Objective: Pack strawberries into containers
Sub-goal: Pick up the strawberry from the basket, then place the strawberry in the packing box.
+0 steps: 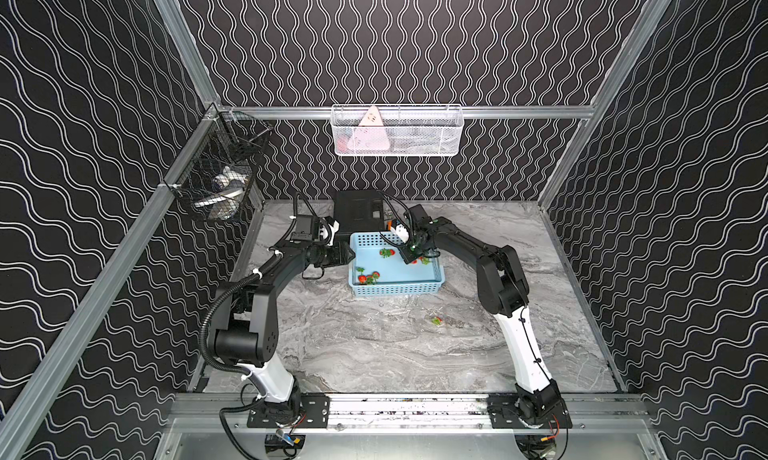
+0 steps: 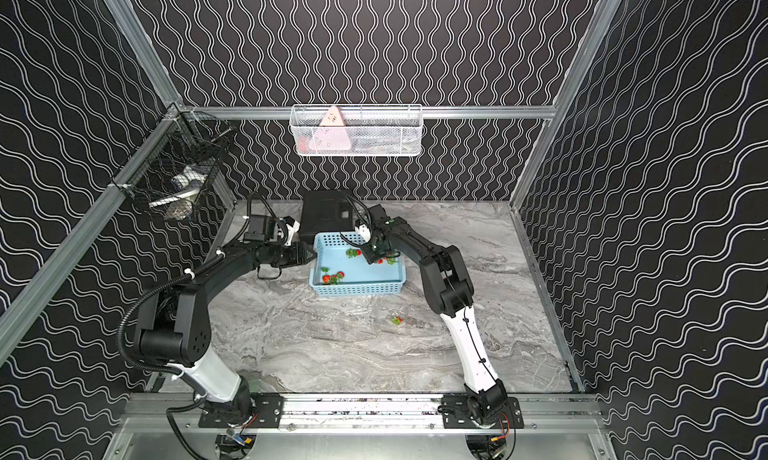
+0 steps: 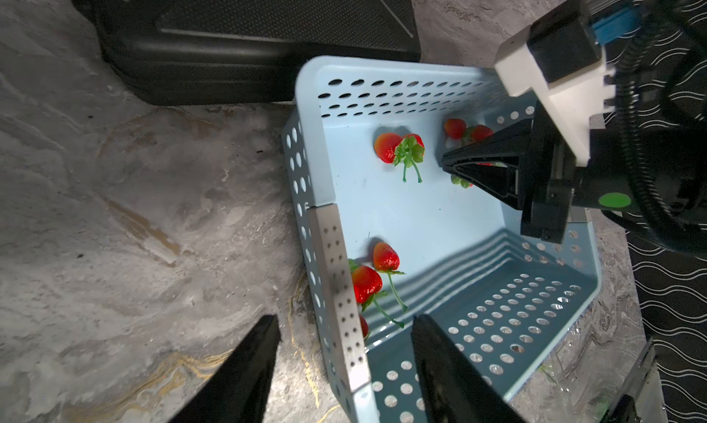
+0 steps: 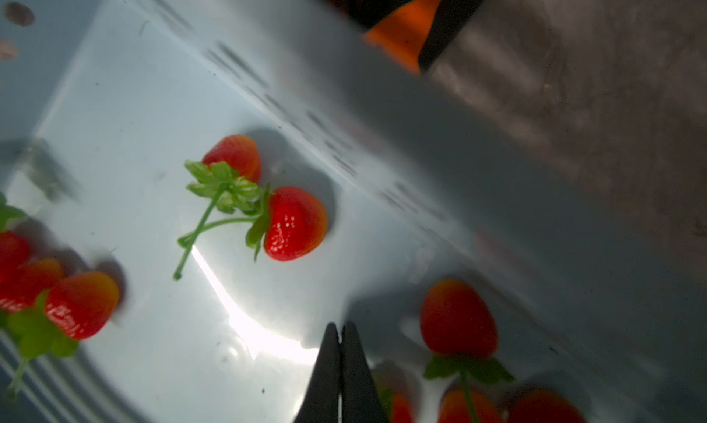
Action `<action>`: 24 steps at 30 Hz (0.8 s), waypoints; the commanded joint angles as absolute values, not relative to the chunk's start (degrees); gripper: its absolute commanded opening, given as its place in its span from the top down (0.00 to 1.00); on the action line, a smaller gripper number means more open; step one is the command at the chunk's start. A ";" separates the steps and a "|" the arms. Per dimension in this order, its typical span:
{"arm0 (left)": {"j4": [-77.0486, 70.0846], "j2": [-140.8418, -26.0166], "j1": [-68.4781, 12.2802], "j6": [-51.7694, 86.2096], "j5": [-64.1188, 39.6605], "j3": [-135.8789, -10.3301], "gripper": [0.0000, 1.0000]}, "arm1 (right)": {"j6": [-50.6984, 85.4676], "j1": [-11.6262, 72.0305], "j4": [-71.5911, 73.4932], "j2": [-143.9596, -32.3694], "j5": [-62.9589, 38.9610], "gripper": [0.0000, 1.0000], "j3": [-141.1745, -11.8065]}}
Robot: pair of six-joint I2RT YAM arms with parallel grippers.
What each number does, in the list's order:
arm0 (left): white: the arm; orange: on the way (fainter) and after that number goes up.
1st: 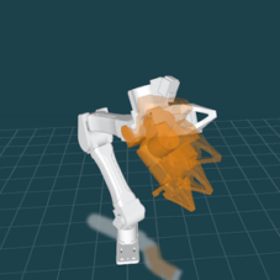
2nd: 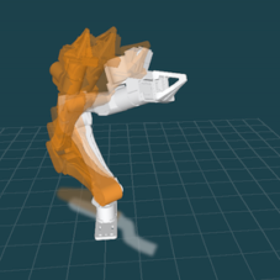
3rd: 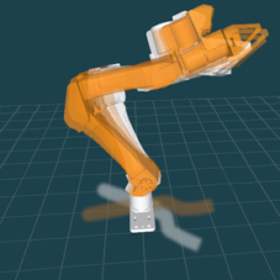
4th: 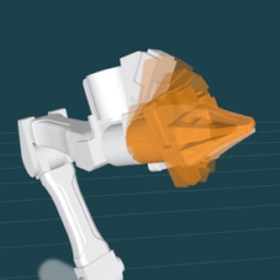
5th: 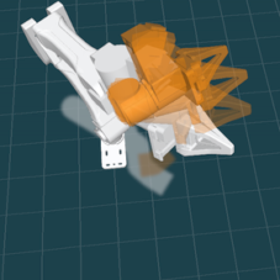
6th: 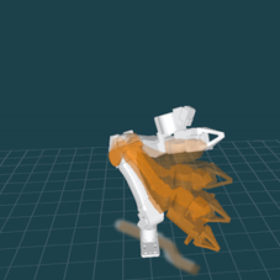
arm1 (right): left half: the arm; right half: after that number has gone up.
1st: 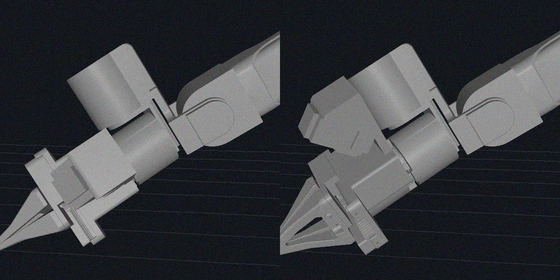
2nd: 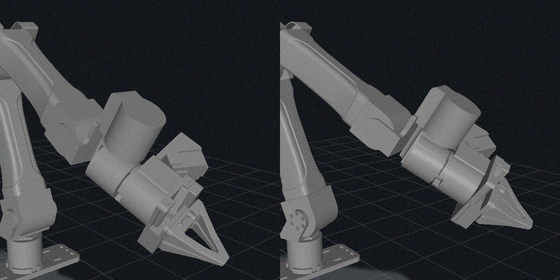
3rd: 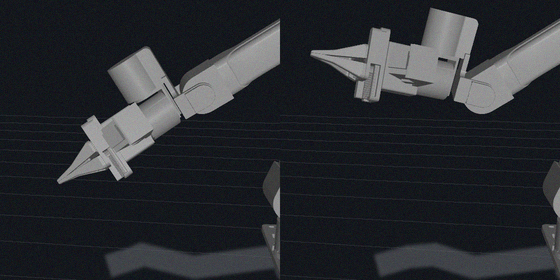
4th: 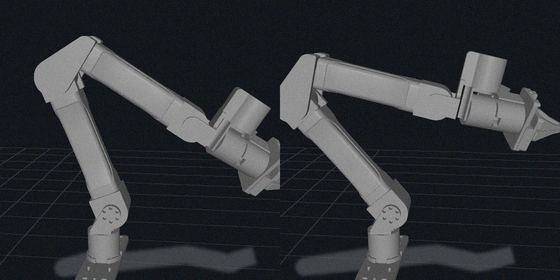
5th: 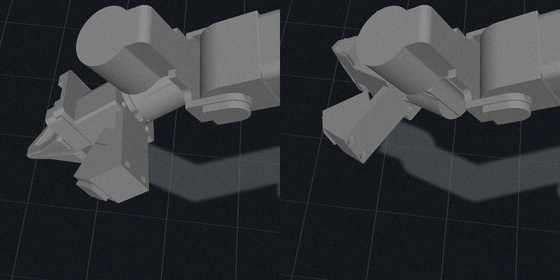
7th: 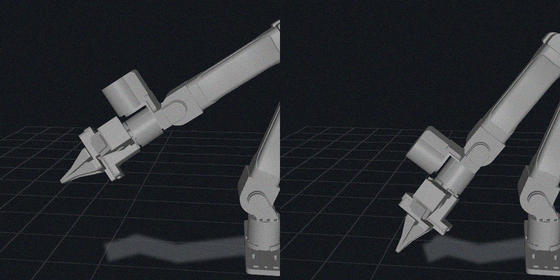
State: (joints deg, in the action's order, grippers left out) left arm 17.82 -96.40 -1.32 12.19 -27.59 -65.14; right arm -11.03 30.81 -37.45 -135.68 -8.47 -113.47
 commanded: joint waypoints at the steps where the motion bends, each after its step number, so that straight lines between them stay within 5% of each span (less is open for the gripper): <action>1: 18.54 -96.15 -1.32 11.43 -27.99 -65.65 0.39 | -11.02 30.94 -37.50 -132.04 -9.67 1.00 -112.59; 9: 18.63 -95.98 -1.32 11.43 -28.04 -65.74 0.39 | -8.95 30.93 -38.81 -119.72 -10.22 1.00 -107.62; 24: 18.07 -95.62 -1.32 12.03 -28.80 -65.67 0.39 | 9.87 31.03 -37.50 -81.98 -19.49 1.00 -60.62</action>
